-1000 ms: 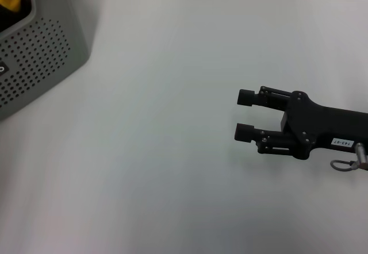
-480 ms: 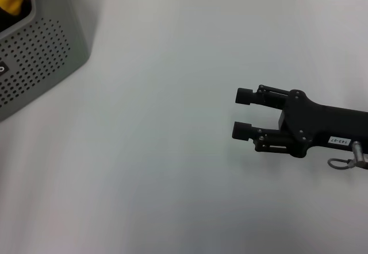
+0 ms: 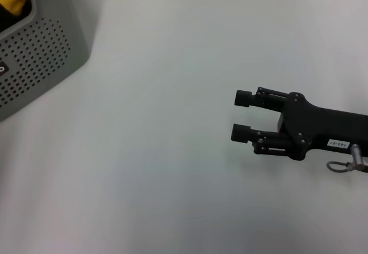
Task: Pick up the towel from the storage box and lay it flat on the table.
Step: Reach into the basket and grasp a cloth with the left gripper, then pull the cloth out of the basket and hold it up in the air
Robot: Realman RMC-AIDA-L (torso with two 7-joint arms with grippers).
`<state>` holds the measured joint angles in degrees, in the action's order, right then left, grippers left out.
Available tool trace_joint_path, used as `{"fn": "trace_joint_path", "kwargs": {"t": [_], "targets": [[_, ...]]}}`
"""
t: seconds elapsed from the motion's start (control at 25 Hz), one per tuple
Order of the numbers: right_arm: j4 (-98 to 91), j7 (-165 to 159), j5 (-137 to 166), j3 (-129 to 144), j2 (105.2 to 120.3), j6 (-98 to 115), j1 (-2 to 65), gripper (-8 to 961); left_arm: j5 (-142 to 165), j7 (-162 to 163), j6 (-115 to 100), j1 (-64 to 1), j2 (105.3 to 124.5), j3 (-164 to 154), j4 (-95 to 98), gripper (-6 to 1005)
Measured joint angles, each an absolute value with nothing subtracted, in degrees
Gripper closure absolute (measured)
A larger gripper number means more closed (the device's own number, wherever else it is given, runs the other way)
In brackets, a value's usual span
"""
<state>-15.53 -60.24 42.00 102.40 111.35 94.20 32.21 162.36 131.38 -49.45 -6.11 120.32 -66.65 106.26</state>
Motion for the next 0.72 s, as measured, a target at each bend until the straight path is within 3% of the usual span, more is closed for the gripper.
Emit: {"fn": "trace_joint_path", "kwargs": {"t": [0.44,0.72], "targets": [[-16.14,-59.51,41.78,100.72,111.18,95.81,29.71,183,154.85,134.52,-55.94,-4.01,120.27,-69.96,114.75,955],[-15.41,-58.26,41.89,98.26,109.95,99.79,27.9,184,120.12,123.15,-61.11,-1.42,119.98,-65.41,115.11,969]]}}
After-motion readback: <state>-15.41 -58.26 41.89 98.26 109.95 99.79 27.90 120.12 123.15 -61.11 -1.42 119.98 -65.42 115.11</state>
